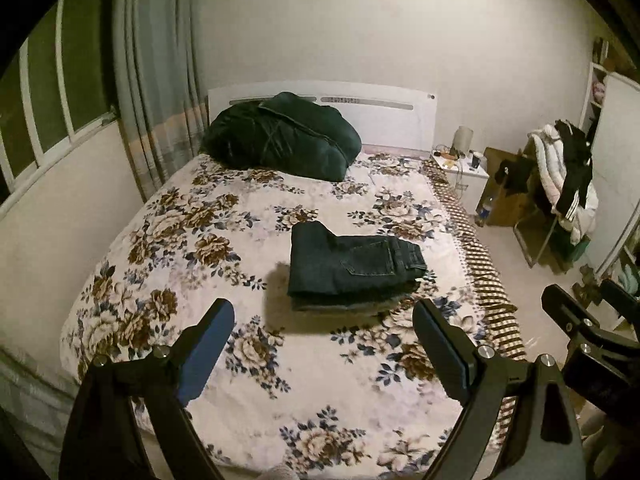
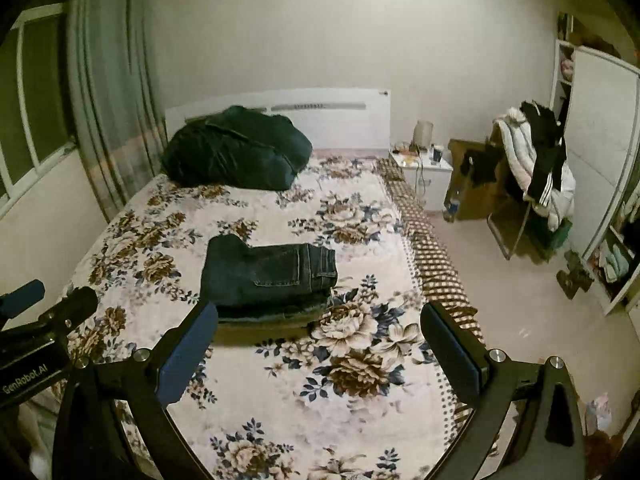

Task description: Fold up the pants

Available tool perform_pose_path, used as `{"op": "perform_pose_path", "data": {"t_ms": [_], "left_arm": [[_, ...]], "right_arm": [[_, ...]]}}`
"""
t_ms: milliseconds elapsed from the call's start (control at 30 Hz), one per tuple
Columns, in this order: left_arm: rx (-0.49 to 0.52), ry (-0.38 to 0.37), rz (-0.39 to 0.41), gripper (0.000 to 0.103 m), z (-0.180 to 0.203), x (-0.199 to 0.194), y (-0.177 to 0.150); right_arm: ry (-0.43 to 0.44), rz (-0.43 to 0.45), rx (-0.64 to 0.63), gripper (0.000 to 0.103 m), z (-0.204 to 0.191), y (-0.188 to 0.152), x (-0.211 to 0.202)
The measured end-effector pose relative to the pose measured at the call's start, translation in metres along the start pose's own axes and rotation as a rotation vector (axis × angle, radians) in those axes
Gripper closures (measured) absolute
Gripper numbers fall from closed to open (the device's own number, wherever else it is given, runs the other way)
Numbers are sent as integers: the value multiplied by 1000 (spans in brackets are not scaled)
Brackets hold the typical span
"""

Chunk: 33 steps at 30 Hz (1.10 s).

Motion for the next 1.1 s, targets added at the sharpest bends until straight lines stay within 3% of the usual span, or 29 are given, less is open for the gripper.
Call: {"op": "perform_pose_path", "data": {"t_ms": [133, 333, 367, 433, 1100], "left_arm": [[-5, 4, 4, 12, 1, -21, -6], [7, -3, 4, 11, -1, -40, -8], [9, -2, -3, 1, -4, -39, -7], [14, 7, 3, 0, -5, -44, -7], [17, 36, 13, 0, -13, -58, -9]], "right_arm": [[14, 22, -9, 0, 0, -2, -44], [23, 37, 0, 0, -5, -1, -79], [23, 37, 4, 0, -6, -1, -84], [21, 34, 9, 0, -7, 1, -90], [16, 38, 6, 0, -8, 5, -94]]}}
Point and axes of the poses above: each gripper's, at about its wrist camera, not at the fingertips, and x roughly the way its jaws point, z to its right, y to its top, the point moved 9 cm from there along x, roughly the way its jaws point, and after that the axes turned 14 degrees about x, right-handed, at the moved point
